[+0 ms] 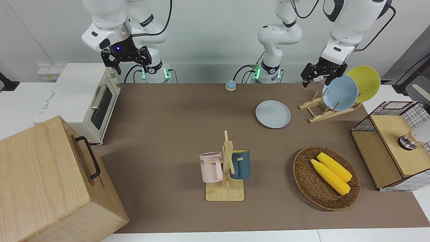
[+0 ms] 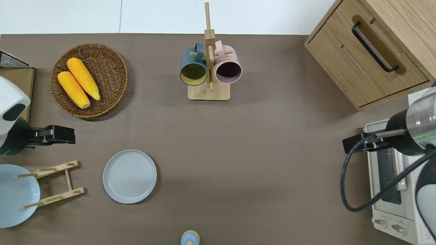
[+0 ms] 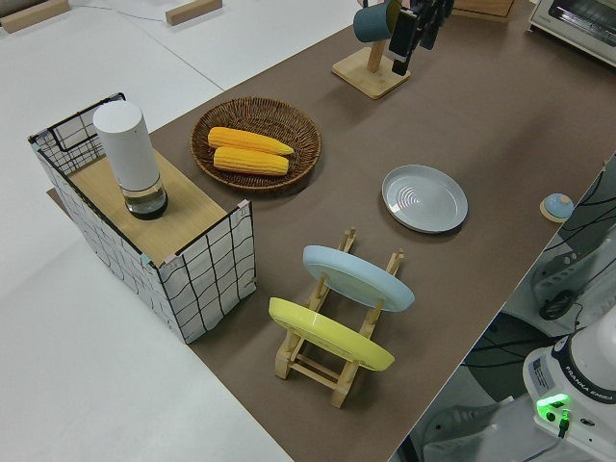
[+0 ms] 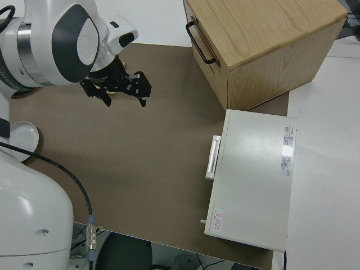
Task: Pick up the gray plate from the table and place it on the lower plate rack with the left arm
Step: 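Move the left gripper toward the edge of the gray plate nearest it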
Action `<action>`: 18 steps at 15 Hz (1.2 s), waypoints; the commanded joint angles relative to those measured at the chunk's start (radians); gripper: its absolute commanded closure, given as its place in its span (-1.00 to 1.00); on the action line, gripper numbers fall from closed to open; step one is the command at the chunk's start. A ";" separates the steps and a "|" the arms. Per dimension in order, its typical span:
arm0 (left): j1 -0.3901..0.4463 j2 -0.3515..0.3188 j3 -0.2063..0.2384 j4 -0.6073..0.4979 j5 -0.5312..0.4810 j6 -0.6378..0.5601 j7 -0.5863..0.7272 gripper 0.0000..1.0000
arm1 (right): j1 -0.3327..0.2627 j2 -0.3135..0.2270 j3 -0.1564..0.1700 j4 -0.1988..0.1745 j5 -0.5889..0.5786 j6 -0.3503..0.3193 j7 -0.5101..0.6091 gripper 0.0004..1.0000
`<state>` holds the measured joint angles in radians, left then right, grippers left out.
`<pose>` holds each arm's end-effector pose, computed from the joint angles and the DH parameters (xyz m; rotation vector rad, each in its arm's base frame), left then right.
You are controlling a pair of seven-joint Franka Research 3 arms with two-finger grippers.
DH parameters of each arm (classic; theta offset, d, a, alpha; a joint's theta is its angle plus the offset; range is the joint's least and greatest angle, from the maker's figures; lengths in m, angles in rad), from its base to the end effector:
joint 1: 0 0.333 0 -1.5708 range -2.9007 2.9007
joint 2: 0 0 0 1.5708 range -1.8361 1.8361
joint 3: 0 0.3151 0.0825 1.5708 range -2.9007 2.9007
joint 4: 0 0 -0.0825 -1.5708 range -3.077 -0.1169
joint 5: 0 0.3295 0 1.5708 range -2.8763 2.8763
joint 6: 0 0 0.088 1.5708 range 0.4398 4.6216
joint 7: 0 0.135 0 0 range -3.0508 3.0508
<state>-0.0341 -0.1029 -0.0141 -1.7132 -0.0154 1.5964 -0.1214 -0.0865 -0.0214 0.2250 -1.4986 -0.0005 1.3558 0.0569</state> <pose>0.4677 -0.0249 0.5881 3.1267 0.1154 -0.0235 0.4626 0.0658 0.6178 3.1162 0.1266 -0.1887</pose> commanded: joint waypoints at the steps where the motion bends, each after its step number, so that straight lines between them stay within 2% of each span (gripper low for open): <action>1: -0.007 -0.010 0.011 -0.172 0.003 0.138 -0.004 -0.99 | -0.015 -0.005 0.007 0.006 0.004 -0.015 -0.003 -0.97; 7: -0.007 -0.018 0.011 -0.282 0.023 0.223 -0.006 -0.99 | -0.015 -0.005 0.007 0.006 0.004 -0.015 -0.003 -0.98; 12: -0.009 -0.061 0.011 -0.482 0.023 0.391 -0.006 -0.98 | -0.013 -0.005 0.007 0.006 0.004 -0.015 -0.003 -0.98; 18: -0.003 -0.075 0.011 -0.621 0.022 0.487 -0.011 -0.98 | -0.013 -0.005 0.007 0.006 0.004 -0.015 -0.003 -0.97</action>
<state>-0.0338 -0.1297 -0.0094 -2.2414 -0.0072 2.0240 -0.1221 -0.0865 -0.0214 0.2250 -1.4986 -0.0005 1.3558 0.0569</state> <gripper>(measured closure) 0.004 0.009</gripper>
